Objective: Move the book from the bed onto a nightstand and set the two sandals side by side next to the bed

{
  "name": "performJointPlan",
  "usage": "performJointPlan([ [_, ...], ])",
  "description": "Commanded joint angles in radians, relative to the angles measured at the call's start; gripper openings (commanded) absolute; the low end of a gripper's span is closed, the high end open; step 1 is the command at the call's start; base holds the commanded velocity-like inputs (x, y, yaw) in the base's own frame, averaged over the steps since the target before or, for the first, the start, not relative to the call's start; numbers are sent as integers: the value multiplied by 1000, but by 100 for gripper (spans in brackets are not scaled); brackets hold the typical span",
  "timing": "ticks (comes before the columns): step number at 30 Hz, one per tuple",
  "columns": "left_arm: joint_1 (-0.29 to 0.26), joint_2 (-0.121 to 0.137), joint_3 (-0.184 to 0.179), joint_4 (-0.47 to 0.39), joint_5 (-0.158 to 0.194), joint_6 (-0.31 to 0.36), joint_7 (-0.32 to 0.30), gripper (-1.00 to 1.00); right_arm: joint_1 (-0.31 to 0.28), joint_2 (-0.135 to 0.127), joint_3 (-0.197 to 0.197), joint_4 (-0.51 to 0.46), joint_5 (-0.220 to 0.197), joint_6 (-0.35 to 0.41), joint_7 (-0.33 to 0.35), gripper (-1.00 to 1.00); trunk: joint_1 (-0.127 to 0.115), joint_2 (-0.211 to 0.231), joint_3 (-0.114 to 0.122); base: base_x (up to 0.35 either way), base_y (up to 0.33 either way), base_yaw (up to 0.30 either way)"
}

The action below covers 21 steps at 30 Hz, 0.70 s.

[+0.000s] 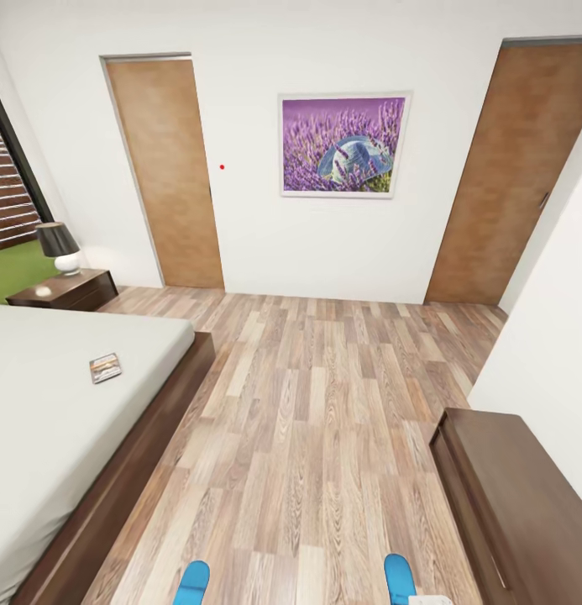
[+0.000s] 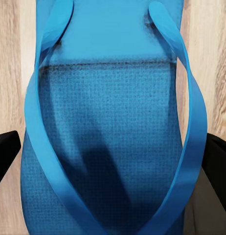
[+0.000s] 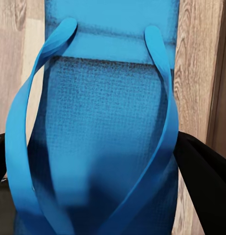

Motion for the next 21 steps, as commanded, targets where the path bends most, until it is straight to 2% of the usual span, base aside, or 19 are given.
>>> performJointPlan([
  [1, 0, 1, -8, -3, 9, 6, 6, -100, -1, 0, 8, 1, -12, -4, -3, -100, 1, -2, -2, 210, 0, -1],
  [13, -1, 1, -8, -3, 8, 6, 7, -100, -1, 1, 9, 1, -12, -4, -3, -100, 1, -2, -2, 299, 0, -11],
  [21, -1, 1, -8, -3, 8, 6, 8, -100, -1, 1, 10, 1, -13, -4, -3, -100, 1, -2, -2, 328, 0, -191],
])
